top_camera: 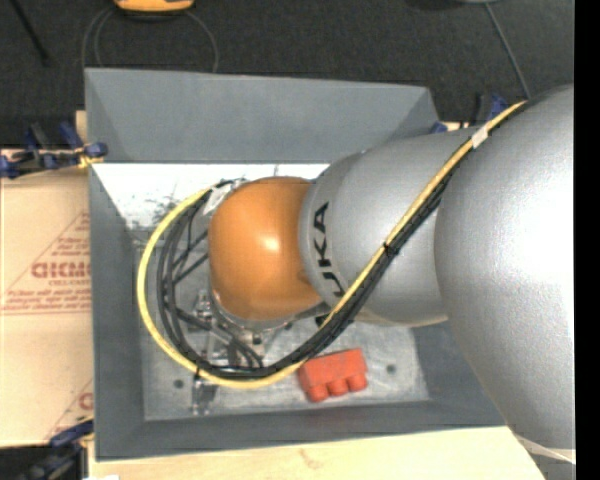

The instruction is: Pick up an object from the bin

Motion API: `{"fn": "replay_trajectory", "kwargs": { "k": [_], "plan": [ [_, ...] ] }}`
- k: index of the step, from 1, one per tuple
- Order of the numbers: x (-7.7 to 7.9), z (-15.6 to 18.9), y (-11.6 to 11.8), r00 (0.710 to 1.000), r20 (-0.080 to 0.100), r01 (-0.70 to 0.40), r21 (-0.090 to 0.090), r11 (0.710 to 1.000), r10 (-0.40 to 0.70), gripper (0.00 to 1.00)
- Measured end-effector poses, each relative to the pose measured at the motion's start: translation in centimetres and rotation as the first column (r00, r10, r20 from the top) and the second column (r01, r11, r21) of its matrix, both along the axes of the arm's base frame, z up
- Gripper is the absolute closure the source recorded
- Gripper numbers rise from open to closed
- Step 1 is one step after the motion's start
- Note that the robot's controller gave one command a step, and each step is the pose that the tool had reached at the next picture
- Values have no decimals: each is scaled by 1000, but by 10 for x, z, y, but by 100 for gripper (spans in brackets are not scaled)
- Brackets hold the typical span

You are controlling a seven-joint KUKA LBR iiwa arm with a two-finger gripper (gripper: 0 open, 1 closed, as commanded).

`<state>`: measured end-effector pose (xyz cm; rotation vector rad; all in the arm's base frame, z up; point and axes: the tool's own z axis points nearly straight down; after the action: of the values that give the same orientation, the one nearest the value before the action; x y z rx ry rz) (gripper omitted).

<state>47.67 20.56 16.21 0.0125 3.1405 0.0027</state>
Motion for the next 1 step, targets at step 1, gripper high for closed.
{"fn": "replay_trajectory", "kwargs": {
  "k": [1],
  "plan": [
    [46, -88, -102, 997, 6, -77, 7, 997, 77, 0]
  ]
}}
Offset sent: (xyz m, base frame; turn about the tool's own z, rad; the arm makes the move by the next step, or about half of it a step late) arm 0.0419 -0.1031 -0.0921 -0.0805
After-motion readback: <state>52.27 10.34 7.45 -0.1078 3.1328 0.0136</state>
